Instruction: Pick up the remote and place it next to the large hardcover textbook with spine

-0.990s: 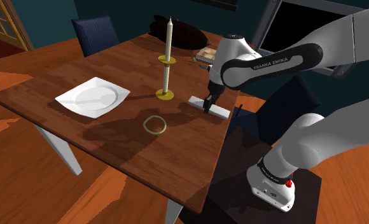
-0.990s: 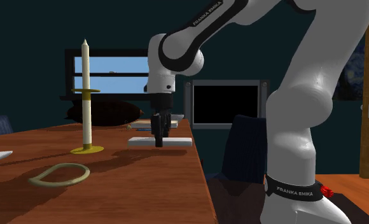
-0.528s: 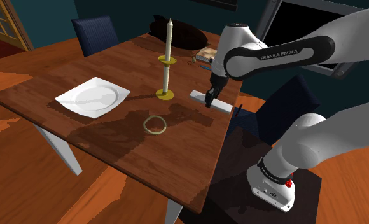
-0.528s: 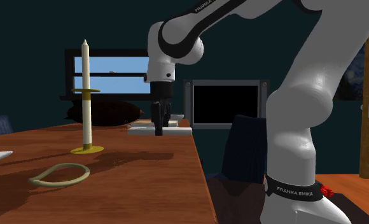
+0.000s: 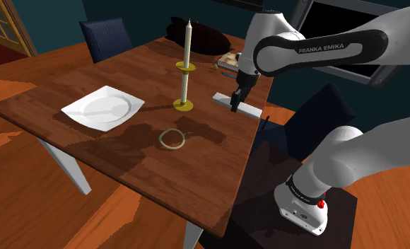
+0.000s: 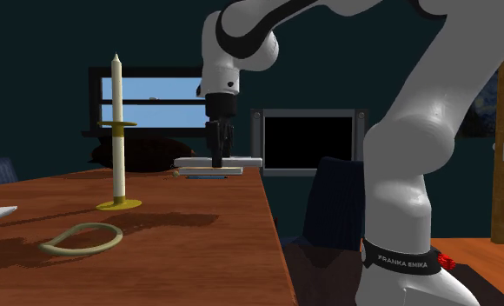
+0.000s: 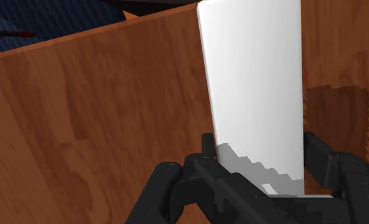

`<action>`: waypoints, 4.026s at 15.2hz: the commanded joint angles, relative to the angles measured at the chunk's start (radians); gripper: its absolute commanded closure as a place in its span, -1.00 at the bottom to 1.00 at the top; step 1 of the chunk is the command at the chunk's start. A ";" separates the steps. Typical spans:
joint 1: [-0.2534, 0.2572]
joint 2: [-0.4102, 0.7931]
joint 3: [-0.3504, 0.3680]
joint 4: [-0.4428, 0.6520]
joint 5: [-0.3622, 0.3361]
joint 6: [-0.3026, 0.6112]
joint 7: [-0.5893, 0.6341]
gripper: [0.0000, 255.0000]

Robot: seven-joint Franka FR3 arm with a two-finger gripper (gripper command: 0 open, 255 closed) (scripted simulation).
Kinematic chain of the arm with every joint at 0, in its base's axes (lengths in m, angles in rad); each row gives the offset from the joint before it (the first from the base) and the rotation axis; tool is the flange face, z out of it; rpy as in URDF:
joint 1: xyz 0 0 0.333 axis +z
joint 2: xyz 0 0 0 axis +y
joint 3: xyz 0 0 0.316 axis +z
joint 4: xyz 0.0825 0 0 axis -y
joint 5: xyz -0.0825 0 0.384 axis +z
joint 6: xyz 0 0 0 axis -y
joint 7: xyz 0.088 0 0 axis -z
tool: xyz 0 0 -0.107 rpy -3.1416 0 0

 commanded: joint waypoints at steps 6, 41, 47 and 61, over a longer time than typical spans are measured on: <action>-0.056 0.166 -0.086 0.147 -0.044 0.021 -0.112 1.00; -0.249 0.988 -0.261 0.987 0.070 0.000 -0.512 1.00; -0.250 1.011 -0.258 0.952 0.076 0.057 -0.515 1.00; -0.249 0.998 -0.259 0.967 0.073 0.029 -0.513 -1.00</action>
